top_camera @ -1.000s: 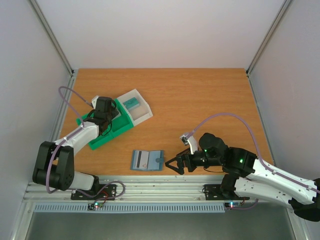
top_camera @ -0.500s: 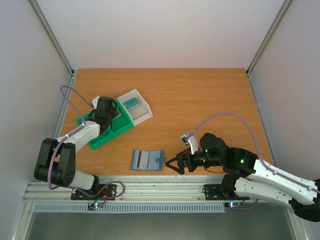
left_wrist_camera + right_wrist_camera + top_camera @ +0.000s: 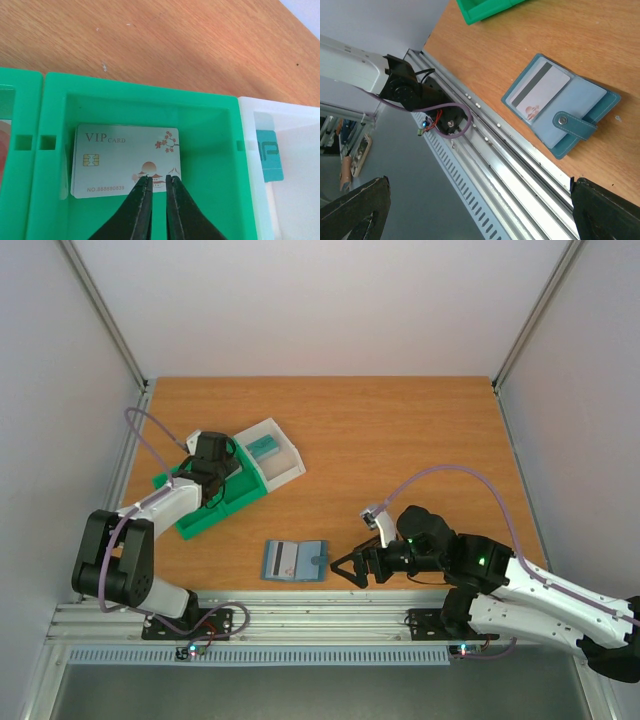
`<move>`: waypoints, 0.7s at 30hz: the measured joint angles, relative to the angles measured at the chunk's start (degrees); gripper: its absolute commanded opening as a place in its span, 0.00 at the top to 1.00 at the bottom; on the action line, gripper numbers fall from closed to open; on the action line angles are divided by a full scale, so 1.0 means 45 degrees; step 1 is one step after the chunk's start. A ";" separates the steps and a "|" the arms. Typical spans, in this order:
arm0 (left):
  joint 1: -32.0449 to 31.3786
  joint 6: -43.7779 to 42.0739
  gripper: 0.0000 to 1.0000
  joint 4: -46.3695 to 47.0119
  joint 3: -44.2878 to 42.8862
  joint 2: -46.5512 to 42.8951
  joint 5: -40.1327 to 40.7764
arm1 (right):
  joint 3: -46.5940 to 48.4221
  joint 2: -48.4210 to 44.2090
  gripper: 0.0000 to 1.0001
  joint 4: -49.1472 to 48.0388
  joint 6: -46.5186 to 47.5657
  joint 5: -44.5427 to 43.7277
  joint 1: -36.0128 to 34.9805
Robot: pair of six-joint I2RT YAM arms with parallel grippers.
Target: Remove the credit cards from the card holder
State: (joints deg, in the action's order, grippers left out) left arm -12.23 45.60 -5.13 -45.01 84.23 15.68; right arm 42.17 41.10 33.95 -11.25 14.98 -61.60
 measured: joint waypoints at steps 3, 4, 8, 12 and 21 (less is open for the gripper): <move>0.0000 -0.0092 0.82 -0.0160 -0.0058 -0.0039 -0.0058 | 0.0000 0.0058 0.02 0.0039 0.0000 -0.0005 0.0000; 0.0000 -0.0180 0.79 -0.0228 -0.0087 -0.0083 -0.0102 | 0.0000 0.0058 0.02 0.0044 -0.0005 -0.0010 0.0000; 0.0000 -0.0505 0.48 -0.0714 -0.0296 -0.0597 -0.0583 | 0.0000 0.0058 0.02 0.0044 -0.0015 -0.0034 0.0000; 0.0000 -0.1059 0.36 -0.1554 -0.0772 -0.1316 -0.1355 | 0.0000 0.0058 0.01 0.0044 -0.0097 -0.0146 0.0000; 0.0000 -0.2584 0.25 -0.4813 -0.1593 -0.2919 -0.4109 | 0.0355 0.0947 0.02 0.0481 -0.0767 -0.0908 0.0000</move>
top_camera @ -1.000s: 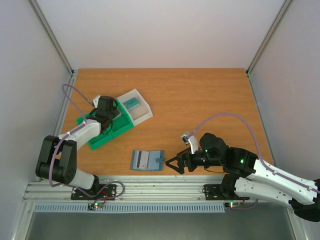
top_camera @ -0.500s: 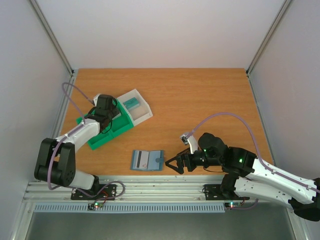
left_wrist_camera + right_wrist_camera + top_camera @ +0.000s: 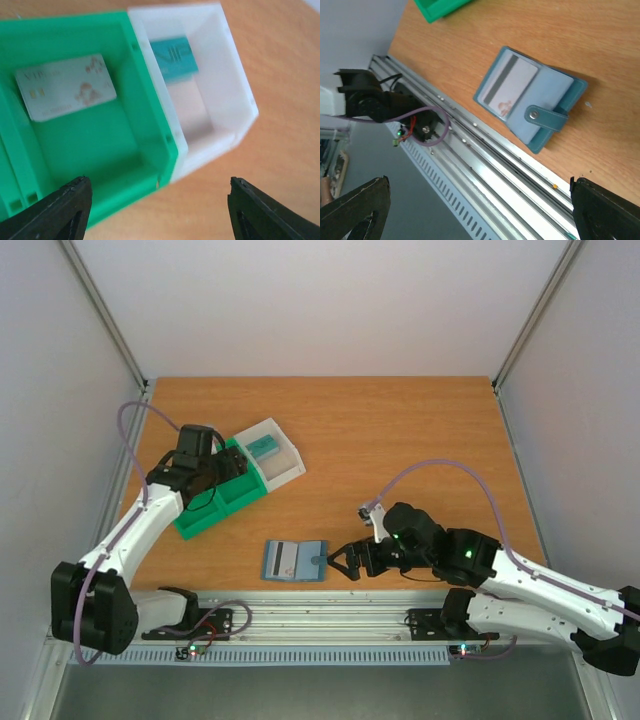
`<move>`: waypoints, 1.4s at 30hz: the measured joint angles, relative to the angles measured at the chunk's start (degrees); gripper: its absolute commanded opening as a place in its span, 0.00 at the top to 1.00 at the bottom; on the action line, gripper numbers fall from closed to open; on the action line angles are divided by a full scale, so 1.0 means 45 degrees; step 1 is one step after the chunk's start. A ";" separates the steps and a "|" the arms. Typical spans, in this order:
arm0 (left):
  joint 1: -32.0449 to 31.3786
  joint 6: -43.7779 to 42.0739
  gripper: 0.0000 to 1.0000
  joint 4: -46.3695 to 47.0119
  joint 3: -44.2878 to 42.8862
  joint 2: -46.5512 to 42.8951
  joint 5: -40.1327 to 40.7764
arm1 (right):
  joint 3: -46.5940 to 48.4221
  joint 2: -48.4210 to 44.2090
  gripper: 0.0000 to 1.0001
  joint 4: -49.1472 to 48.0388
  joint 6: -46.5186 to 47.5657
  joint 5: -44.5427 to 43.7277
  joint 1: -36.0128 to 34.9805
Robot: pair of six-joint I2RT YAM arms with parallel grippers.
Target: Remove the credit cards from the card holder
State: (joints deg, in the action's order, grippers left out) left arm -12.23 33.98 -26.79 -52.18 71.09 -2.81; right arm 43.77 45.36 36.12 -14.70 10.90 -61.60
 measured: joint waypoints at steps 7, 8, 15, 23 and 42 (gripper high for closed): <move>0.0000 -0.0826 0.36 -0.1399 0.0986 -0.0971 -0.3473 | 0.0447 0.1462 0.02 0.0733 -0.0627 -0.0782 0.0000; -0.0015 -0.0826 0.37 -0.1457 0.1326 -0.1156 -0.3915 | 0.0457 0.1647 0.02 0.0758 -0.0680 -0.0821 0.0000; -0.0758 -0.0588 0.46 -0.1836 0.3109 -0.2584 -0.5659 | 0.0539 0.3288 0.13 0.0306 -0.0806 -0.0500 0.0000; -0.2511 0.0117 0.48 -0.1744 0.3390 -0.2973 -0.5814 | 0.0918 0.5367 0.57 -0.1326 -0.1107 0.0160 0.0000; -0.2817 0.1316 0.66 0.0500 0.6033 -0.1841 -0.5906 | 0.1491 0.9321 0.76 -0.3915 -0.1880 0.0855 0.0000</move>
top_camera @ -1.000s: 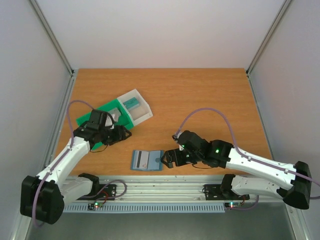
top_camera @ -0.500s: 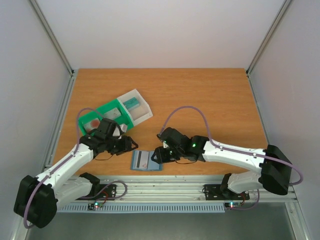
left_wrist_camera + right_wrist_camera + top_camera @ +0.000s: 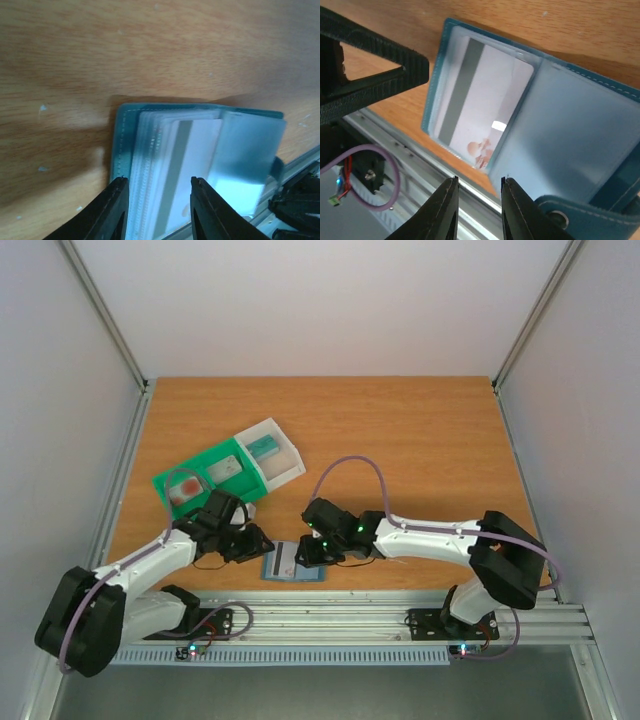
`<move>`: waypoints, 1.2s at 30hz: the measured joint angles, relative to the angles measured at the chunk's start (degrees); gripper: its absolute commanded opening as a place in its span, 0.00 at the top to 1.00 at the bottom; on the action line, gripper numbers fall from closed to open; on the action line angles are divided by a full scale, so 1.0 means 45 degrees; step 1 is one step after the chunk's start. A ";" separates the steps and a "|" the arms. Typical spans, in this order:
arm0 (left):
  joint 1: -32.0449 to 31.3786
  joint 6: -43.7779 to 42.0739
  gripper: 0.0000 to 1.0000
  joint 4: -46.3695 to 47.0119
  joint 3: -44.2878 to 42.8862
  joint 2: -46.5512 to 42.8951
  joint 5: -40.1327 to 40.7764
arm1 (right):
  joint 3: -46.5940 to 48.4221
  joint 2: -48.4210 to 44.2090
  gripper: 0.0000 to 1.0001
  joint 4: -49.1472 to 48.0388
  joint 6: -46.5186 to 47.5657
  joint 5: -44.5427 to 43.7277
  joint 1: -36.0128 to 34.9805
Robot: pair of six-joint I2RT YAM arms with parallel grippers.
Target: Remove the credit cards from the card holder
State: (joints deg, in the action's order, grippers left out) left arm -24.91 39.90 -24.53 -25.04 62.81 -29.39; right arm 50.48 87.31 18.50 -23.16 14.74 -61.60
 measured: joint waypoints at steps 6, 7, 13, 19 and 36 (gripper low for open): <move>-0.0170 0.0228 0.75 0.0675 0.0466 0.0806 -0.0209 | 0.0005 0.0646 0.77 -0.0019 0.0024 -0.0325 0.0010; -0.0199 0.0262 0.76 0.0860 0.0534 0.0840 -0.0248 | 0.0005 0.0709 0.77 -0.0019 0.0029 -0.0379 0.0039; -0.0262 0.0612 0.81 0.1783 0.0991 0.0869 -0.0525 | -0.0204 0.0850 0.78 -0.0117 0.0078 -0.0476 0.0442; -0.0282 0.0933 0.83 0.2574 0.1336 0.0967 -0.0952 | -0.0661 0.0850 0.79 -0.0121 0.0155 -0.0476 0.1001; -0.0345 0.1812 0.78 0.2516 0.1710 -0.1768 -0.0908 | -0.0690 0.1103 0.81 -0.1515 -0.0350 0.0627 0.1015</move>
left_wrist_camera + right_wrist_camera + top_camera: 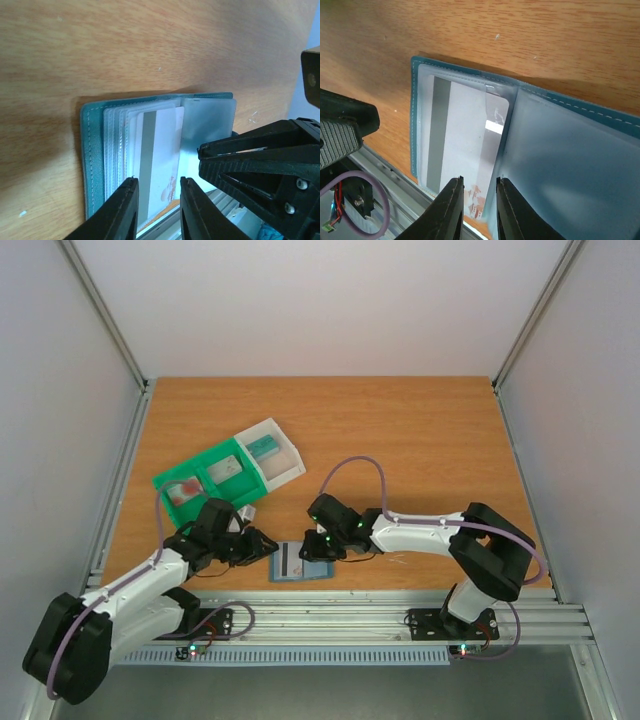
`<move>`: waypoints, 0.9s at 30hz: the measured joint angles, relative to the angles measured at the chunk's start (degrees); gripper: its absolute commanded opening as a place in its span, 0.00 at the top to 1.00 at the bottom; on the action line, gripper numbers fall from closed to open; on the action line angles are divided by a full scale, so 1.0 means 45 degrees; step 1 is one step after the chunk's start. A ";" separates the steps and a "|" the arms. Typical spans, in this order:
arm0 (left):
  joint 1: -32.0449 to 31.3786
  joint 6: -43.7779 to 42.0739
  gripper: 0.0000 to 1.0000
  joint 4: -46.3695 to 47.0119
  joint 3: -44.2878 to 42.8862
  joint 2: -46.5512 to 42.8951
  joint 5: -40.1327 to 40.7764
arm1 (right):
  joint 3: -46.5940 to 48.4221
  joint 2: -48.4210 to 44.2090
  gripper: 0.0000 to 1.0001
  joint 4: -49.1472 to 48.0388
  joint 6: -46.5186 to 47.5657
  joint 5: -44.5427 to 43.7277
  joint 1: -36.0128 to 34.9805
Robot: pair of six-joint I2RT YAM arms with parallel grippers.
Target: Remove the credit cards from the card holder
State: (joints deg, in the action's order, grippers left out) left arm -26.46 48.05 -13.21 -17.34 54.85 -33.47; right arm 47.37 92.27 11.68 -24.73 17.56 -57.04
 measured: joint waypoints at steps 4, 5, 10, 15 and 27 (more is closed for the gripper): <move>0.0000 0.0180 0.82 0.0291 0.0301 0.0092 -0.0097 | 0.0000 0.0335 0.81 -0.0199 -0.0087 0.0068 0.0000; 0.0000 0.0262 0.83 0.0461 0.0418 0.0185 -0.0155 | 0.0000 0.0408 0.81 -0.0257 -0.0131 0.0078 0.0000; 0.0000 0.0573 0.86 0.1433 0.0748 0.1229 -0.0510 | 0.0000 0.0743 0.82 -0.0393 -0.0223 0.0068 0.0000; 0.0000 0.0622 0.89 0.2263 0.0748 0.2234 -0.0714 | -0.0078 0.0957 0.84 -0.0612 -0.0306 0.0068 0.0000; -0.0005 0.0058 0.93 0.1977 0.0738 0.2375 -0.0335 | -0.0262 0.0967 0.90 -0.0962 -0.0452 0.0053 0.0000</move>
State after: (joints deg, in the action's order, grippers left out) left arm -26.48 48.31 -4.32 -14.02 65.54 -34.98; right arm 46.19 96.62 7.35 -26.76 17.80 -57.04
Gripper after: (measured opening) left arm 0.068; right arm 0.109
